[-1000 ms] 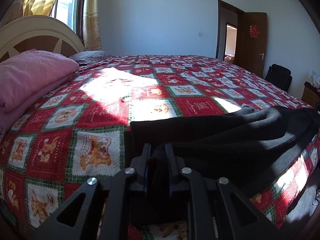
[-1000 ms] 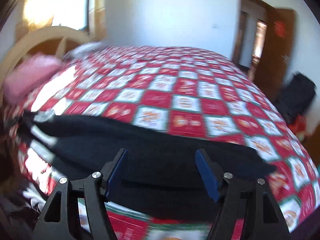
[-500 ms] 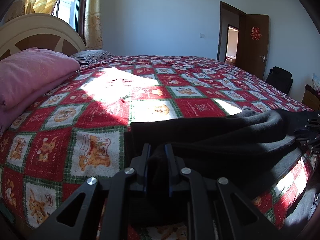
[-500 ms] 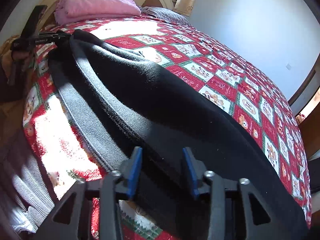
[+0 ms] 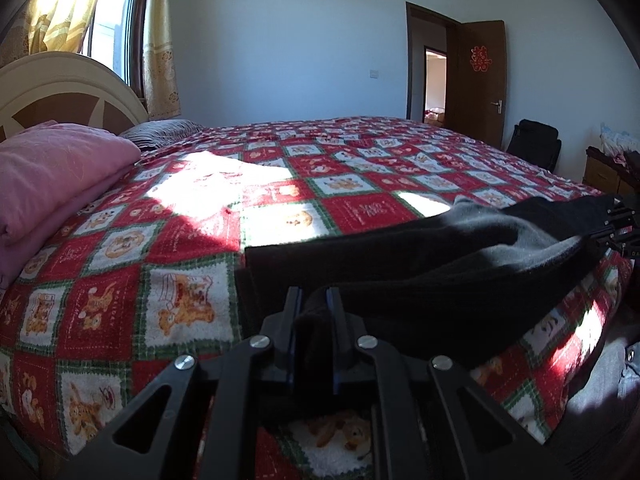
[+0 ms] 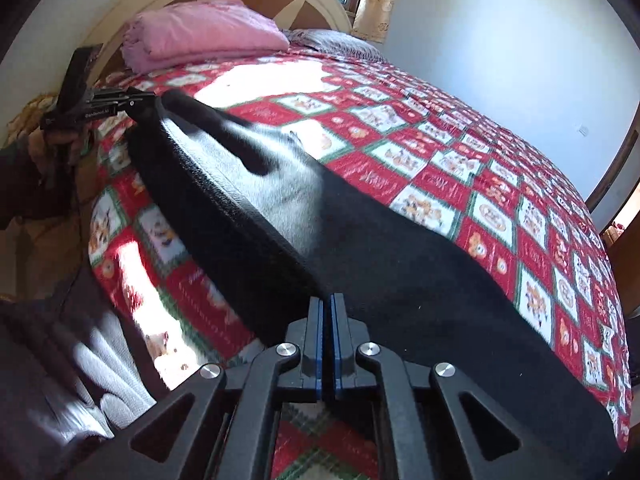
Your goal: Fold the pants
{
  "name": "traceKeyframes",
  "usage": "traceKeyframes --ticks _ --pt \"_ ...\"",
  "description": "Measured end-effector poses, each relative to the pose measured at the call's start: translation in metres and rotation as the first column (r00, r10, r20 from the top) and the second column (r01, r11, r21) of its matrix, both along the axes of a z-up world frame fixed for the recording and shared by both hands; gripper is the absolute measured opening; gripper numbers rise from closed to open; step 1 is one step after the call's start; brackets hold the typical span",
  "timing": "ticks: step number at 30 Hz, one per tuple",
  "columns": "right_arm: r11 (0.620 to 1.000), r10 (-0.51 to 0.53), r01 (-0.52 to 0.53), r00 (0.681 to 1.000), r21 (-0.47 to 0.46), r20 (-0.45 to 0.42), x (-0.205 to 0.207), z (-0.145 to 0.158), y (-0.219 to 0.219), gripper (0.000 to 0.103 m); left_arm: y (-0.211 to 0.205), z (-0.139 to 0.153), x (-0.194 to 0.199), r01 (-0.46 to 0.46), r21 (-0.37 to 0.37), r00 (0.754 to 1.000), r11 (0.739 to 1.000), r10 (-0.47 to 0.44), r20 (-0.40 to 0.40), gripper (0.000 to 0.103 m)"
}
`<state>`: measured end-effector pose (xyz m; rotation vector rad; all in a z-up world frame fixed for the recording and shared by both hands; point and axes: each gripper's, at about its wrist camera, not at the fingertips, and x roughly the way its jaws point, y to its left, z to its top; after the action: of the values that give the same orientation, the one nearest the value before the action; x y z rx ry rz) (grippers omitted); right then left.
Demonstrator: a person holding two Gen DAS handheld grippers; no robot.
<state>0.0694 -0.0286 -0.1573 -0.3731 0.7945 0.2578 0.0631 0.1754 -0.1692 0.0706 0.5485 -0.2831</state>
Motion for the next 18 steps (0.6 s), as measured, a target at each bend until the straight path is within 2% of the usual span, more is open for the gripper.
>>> traceKeyframes --ticks 3,6,9,10,11,13,15,18 --pt "1.000 -0.010 0.010 0.999 -0.005 -0.054 0.005 -0.025 0.003 0.003 0.004 -0.009 -0.002 -0.013 -0.022 1.000 1.000 0.012 -0.013 0.016" --pt "1.000 -0.008 0.008 0.999 -0.006 -0.053 0.002 -0.027 0.004 0.004 0.008 -0.008 -0.006 -0.013 -0.032 1.000 0.999 0.012 -0.012 0.021" --pt "1.000 0.000 0.000 0.998 -0.003 -0.061 0.000 -0.028 0.004 0.004 0.016 -0.006 -0.012 -0.034 -0.002 0.999 0.999 0.034 0.000 0.041" --pt "1.000 0.002 -0.002 0.998 0.000 -0.062 -0.001 -0.029 0.005 0.004 0.021 -0.006 -0.014 -0.044 -0.004 0.999 0.999 0.044 0.001 0.053" --pt "1.000 0.000 0.000 0.998 0.003 -0.062 -0.002 -0.029 0.003 0.005 0.026 -0.006 -0.017 -0.054 -0.008 0.999 0.999 0.054 0.002 0.059" --pt "1.000 -0.001 0.001 0.998 0.000 -0.060 -0.004 -0.029 0.003 0.005 0.037 -0.007 -0.024 -0.059 -0.009 0.998 0.998 0.059 -0.008 0.061" --pt "1.000 0.000 0.000 0.998 0.002 -0.061 -0.005 -0.028 0.001 0.008 0.045 -0.009 -0.031 -0.081 0.021 0.997 0.996 0.081 -0.013 0.066" --pt "1.000 -0.009 0.010 0.998 0.007 -0.055 -0.008 -0.028 0.000 0.009 0.062 -0.011 -0.038 -0.132 0.036 0.991 0.991 0.133 -0.026 0.067"
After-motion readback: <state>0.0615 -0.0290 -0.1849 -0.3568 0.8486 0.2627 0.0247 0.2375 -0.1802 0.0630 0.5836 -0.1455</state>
